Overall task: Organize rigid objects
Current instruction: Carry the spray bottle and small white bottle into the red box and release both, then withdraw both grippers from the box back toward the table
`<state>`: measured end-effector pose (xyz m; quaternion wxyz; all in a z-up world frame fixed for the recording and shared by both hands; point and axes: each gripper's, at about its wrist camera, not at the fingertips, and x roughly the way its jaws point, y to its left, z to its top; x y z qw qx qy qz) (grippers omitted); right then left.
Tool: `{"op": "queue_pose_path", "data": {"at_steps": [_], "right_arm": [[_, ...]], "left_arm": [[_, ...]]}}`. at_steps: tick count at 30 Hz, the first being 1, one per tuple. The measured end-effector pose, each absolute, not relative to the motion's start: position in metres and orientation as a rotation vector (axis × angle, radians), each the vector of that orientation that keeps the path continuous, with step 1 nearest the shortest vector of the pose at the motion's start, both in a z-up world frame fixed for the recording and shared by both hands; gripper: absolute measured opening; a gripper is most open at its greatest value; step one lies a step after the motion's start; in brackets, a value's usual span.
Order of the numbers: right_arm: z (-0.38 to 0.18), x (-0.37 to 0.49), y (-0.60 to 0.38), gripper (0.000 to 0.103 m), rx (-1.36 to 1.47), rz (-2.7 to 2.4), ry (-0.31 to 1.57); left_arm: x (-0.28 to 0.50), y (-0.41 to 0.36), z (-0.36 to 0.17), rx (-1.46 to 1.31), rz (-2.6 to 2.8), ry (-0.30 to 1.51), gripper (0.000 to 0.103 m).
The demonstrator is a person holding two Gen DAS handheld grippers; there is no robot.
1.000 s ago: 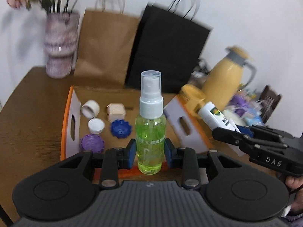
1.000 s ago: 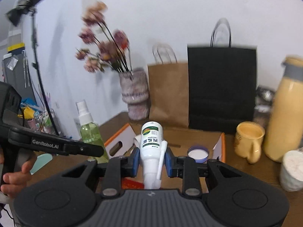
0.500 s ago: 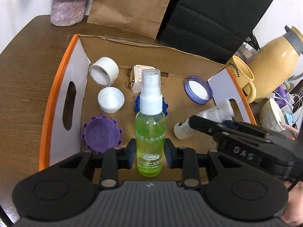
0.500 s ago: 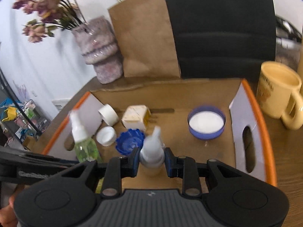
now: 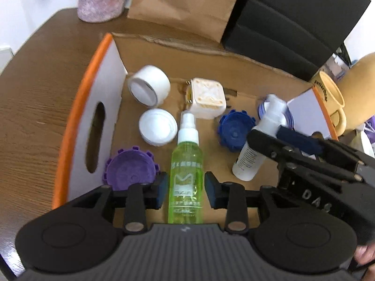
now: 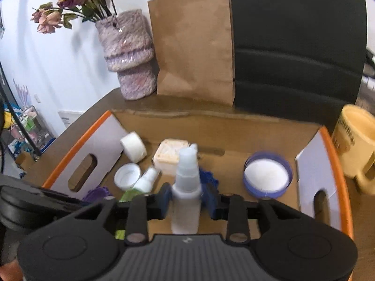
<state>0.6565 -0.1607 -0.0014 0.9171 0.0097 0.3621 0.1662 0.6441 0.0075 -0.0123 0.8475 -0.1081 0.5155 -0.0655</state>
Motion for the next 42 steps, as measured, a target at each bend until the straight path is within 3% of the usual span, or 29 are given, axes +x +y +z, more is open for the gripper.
{"op": "queue_pose_path", "data": {"at_steps": [1, 3, 12, 24, 28, 42], "right_arm": [[0.002, 0.655, -0.165, 0.061, 0.034, 0.330, 0.730], [0.009, 0.650, -0.174, 0.066, 0.073, 0.332, 0.717], [0.057, 0.602, -0.199, 0.066, 0.070, 0.302, 0.665], [0.110, 0.498, -0.224, 0.072, -0.034, 0.266, 0.590], [0.115, 0.442, -0.231, 0.082, -0.075, 0.289, 0.521], [0.064, 0.224, -0.245, 0.089, -0.002, 0.339, 0.292]], "left_arm": [[0.641, 0.009, -0.009, -0.231, -0.149, 1.080, 0.044], [0.634, 0.007, 0.000, -0.230, -0.176, 1.053, 0.066], [0.577, -0.013, 0.061, -0.104, -0.166, 0.873, 0.098], [0.484, -0.001, 0.106, -0.035, -0.124, 0.747, 0.101], [0.412, -0.003, 0.107, 0.073, -0.085, 0.550, 0.103], [0.182, 0.002, 0.067, 0.050, -0.040, 0.175, 0.103]]}}
